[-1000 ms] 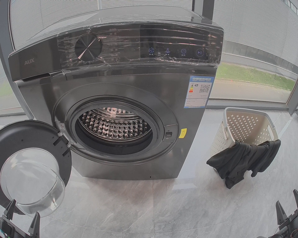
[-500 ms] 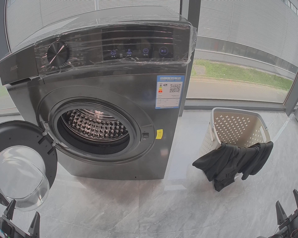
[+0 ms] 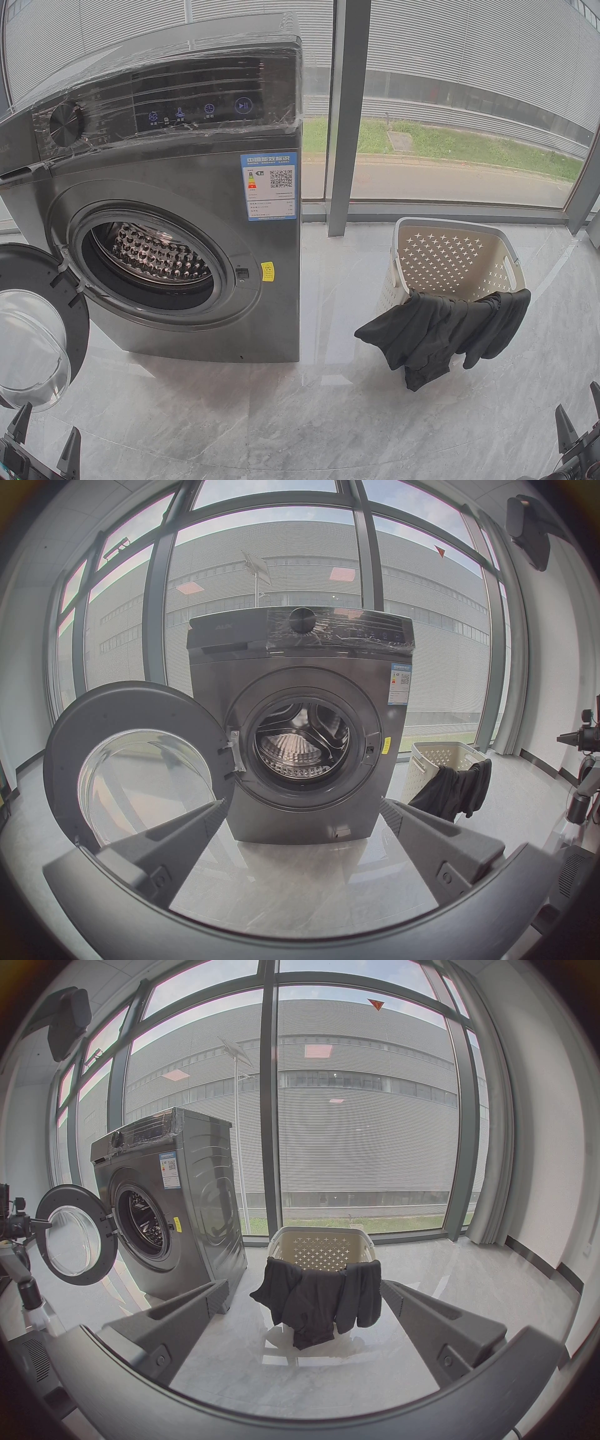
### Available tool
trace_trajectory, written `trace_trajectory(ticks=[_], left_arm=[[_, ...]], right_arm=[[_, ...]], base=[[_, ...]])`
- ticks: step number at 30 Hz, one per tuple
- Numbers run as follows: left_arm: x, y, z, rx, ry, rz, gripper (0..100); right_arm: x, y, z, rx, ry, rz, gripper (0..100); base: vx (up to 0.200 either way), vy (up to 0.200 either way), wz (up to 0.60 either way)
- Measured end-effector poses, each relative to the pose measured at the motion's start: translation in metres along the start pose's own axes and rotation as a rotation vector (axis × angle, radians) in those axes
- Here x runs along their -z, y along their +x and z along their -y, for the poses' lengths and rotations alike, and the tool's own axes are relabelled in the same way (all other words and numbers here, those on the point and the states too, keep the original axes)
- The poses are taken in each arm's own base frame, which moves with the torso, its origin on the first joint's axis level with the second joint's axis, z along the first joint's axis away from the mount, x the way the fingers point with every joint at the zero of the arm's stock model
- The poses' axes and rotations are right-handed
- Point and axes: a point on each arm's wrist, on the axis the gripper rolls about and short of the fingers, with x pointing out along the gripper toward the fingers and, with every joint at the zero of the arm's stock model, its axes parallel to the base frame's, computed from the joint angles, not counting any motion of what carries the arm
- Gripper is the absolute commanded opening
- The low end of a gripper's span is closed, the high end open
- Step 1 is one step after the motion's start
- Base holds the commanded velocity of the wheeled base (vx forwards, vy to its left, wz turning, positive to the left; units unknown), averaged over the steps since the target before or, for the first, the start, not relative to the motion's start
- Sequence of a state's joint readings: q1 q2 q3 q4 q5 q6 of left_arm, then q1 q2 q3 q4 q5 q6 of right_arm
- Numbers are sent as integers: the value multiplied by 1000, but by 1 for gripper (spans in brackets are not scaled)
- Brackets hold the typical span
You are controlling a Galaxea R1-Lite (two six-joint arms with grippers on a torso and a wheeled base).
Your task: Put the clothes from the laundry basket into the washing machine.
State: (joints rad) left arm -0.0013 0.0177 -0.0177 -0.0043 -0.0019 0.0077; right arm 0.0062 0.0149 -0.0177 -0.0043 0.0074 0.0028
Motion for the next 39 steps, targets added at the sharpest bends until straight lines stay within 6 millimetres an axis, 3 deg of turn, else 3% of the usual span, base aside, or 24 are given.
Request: trace_trajectory(ticks=[9,18,39], left_arm=[[0,0,0,0,0,0,100],[0,0,0,0,0,0,100],[0,0,0,-1,1,0,100]], right_arm=[[0,0,0,1,0,0,100],[0,0,0,1,0,0,100],[0,0,0,0,0,-1,100]], base=[[133,0,0],[0,0,0],[0,-200,0]])
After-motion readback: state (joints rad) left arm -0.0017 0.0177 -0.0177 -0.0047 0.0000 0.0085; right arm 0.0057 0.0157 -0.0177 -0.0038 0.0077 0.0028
